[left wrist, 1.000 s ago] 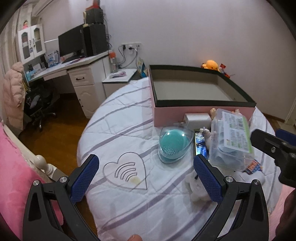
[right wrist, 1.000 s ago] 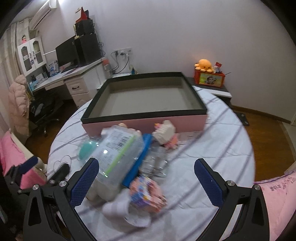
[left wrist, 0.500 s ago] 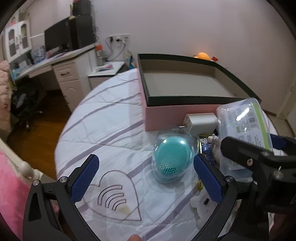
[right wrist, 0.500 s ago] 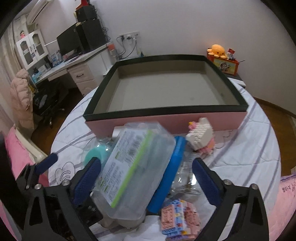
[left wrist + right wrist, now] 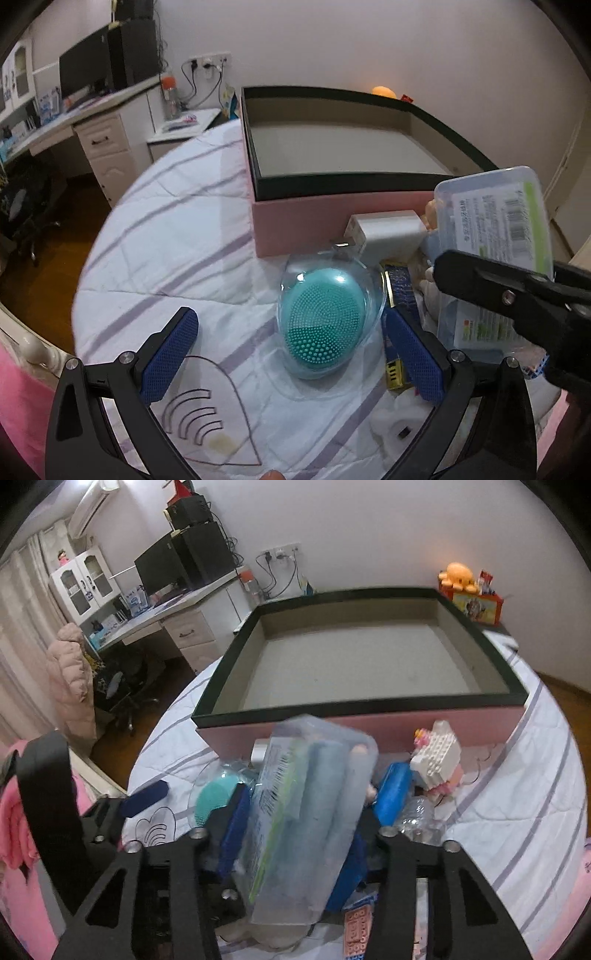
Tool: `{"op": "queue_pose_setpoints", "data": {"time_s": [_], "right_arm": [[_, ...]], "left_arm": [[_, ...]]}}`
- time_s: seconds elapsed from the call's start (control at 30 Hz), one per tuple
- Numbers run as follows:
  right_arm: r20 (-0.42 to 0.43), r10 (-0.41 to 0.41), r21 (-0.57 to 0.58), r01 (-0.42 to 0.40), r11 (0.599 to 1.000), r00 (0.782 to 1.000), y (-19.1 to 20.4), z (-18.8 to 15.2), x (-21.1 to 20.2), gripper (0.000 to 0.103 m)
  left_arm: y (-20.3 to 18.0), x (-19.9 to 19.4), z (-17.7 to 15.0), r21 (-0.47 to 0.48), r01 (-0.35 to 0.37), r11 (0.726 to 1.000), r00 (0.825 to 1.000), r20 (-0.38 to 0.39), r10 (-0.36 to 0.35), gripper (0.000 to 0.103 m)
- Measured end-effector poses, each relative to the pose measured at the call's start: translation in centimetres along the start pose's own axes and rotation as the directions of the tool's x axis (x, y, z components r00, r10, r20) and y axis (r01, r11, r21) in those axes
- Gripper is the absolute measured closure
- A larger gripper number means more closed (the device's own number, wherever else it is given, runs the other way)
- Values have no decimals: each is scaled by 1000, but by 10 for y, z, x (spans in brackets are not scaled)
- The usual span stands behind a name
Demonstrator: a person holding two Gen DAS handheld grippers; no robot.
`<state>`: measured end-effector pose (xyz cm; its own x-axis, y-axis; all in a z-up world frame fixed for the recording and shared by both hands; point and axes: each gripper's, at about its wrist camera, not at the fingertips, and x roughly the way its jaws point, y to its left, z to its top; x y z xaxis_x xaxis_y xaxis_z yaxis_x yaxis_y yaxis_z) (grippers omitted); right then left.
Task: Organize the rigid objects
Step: 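Grasp the teal face brush with the left gripper while the right grasps the clear toothbrush case, then lower both held items into the pink box and open both grippers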
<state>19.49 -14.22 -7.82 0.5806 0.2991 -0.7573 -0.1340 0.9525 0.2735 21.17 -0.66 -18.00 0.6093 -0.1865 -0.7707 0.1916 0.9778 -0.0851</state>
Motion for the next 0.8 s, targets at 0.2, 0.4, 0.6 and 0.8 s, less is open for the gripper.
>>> {"op": "queue_pose_setpoints", "data": {"time_s": [0.2,0.4,0.6,0.8], "right_arm": [[30,49,29,-50,998,998,-5,-2,-8,68],[51,97,64,-101,993,994,-15,-6,-17,69],[78,116,67,-122,990,990,-18,-8,-28,69],[108,131,62,-138,988,986,-23,-4,-40,69]], "left_arm": [[0,5,7,-14,21,1000,1000,-17,-21,41],[5,6,7,-56,65,996,997,-24,-67,46],[9,-7,3,-77,56,995,998,-14,-58,46],[7,-34,6,-69,39,997,999,35,-36,46]]}}
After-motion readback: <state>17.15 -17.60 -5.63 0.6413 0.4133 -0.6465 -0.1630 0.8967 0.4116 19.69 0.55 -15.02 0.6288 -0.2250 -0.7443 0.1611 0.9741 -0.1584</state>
